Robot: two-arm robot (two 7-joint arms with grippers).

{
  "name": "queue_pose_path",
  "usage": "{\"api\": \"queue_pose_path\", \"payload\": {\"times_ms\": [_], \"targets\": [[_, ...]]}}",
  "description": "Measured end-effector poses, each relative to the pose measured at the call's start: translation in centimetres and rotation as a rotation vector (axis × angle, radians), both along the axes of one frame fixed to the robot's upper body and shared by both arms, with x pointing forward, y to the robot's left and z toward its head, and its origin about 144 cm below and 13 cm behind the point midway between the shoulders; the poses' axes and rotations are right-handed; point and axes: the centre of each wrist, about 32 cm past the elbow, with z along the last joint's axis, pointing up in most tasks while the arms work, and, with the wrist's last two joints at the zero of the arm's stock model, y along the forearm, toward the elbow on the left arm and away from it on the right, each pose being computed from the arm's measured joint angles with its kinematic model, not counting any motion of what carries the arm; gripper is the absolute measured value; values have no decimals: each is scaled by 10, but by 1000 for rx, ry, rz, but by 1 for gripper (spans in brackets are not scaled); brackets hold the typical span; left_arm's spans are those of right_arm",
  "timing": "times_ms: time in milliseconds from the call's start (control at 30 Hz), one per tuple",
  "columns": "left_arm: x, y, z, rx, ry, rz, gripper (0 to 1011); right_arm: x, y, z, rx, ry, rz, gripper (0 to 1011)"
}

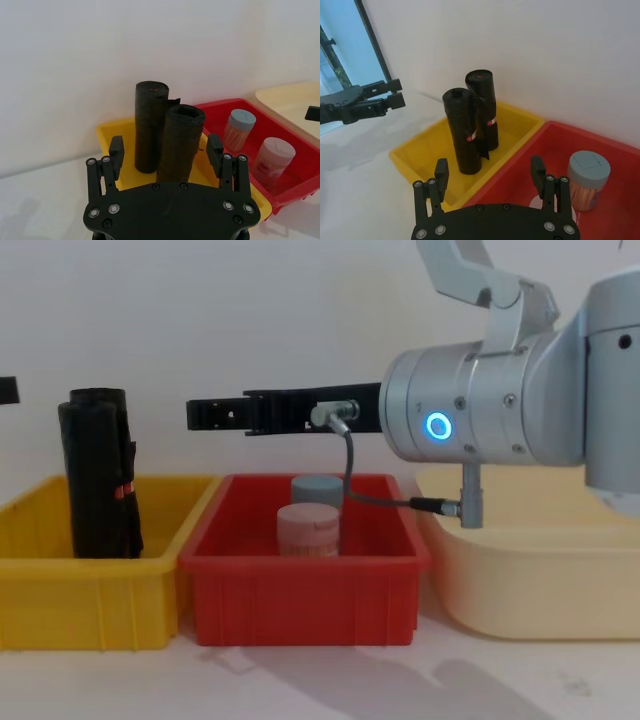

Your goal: Pick up the garbage bag with the one hand and transfer it to the other hand.

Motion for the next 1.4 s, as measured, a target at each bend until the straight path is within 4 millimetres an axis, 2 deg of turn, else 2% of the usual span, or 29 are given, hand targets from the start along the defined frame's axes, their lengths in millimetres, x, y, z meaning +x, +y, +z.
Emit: {"api": "queue_pose_path", "payload": {"times_ms": [600,1400], "targets": [[28,-14,-6,43,51,-98,1001,16,-2,-3,-28,29,-12,1002],[55,-27,-7,159,62,-89,1002,31,-11,-8,-67,69,-25,1002]]}}
